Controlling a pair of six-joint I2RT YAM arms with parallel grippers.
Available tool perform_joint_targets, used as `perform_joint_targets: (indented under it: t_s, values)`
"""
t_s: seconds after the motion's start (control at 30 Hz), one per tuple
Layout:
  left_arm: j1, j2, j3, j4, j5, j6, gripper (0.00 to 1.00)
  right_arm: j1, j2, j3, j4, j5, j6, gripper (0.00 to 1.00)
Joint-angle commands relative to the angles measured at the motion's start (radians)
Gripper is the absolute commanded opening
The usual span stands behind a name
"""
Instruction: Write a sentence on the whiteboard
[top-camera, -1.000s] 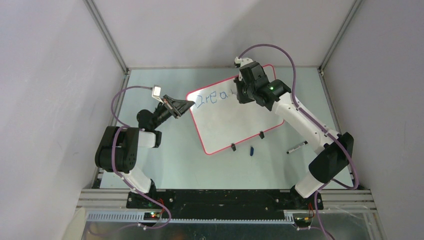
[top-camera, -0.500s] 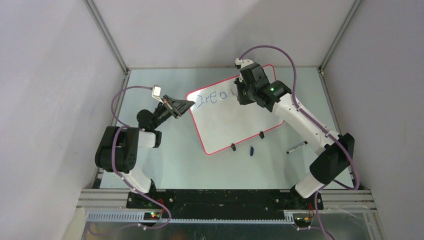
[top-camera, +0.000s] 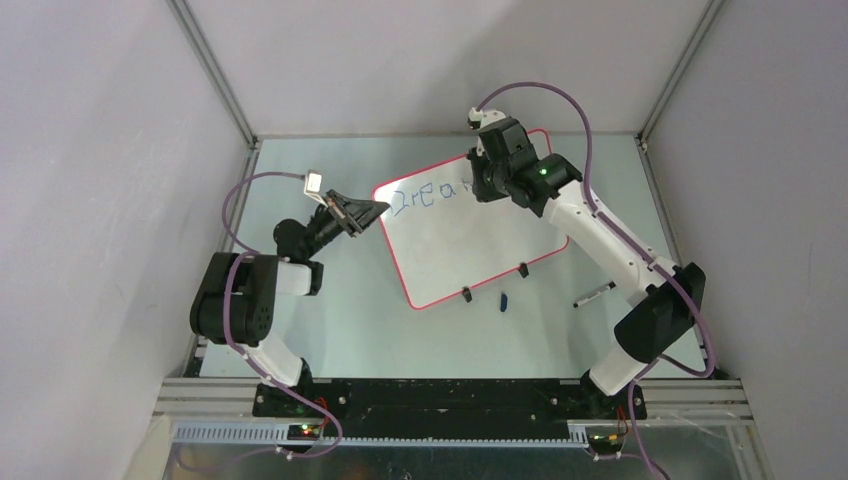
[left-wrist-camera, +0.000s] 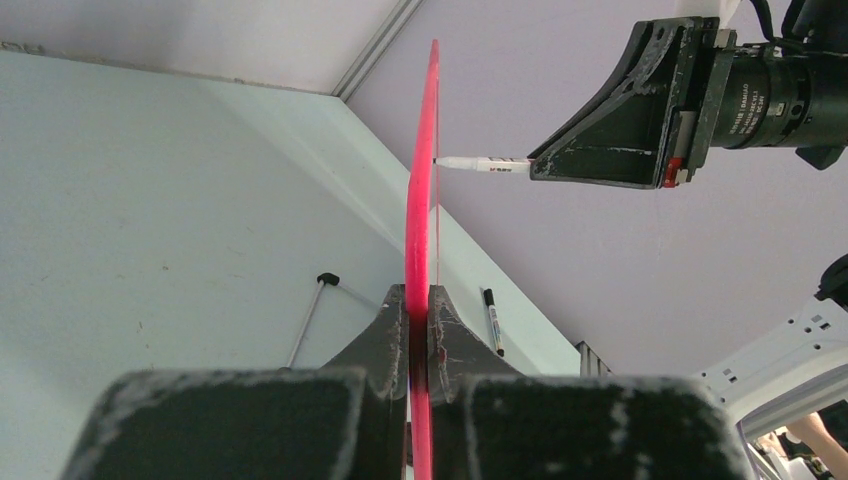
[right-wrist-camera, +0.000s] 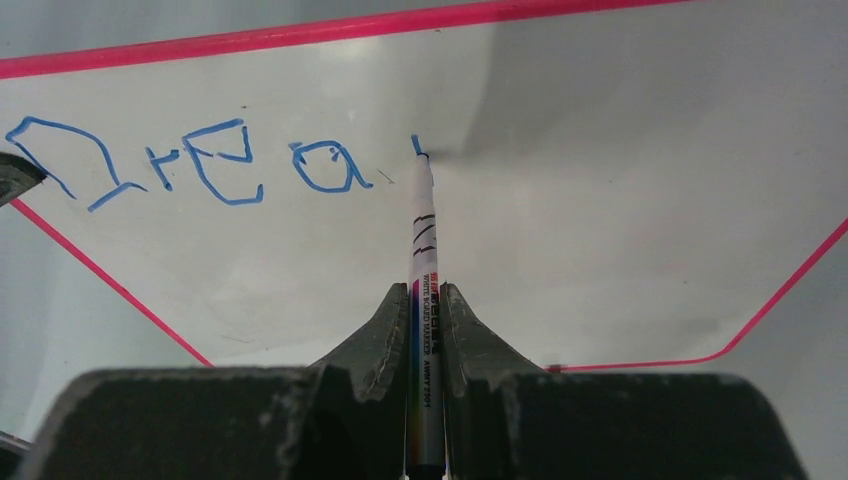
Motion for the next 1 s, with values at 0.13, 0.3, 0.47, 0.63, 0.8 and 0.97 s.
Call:
perform_joint_targets:
  t_s: [0.13,0.3,0.47,0.63,0.8,0.97]
  values:
    - [-0.019,-0.007,0.022,0.052,0.050,0.044,0.00,-0.008,0.022,0.069,0.011,0.016,-0.006,0.00]
    - [-0.018,-0.007,0.022,0.053,0.050,0.044,0.00,-0.020,0.026,0.082,0.004,0.019,-0.006,0.00]
    - [-0.019,-0.007,0.022,0.053,0.050,0.044,0.00,-0.030,0.024,0.084,0.000,0.023,-0.004,0.00]
    - [-0.019,-0.006,0.022,0.053,0.049,0.044,0.00,-0.037,0.016,0.076,-0.002,0.023,-0.003,0.00]
    - [-0.020,-0.007,0.022,0.053,0.049,0.044,0.00,-0.038,0.005,0.049,-0.003,0.010,0.001,0.00]
    - [-0.018,-0.006,0.022,0.052,0.048,0.043,0.00,-0.037,-0.021,0.008,-0.001,-0.010,0.007,0.00]
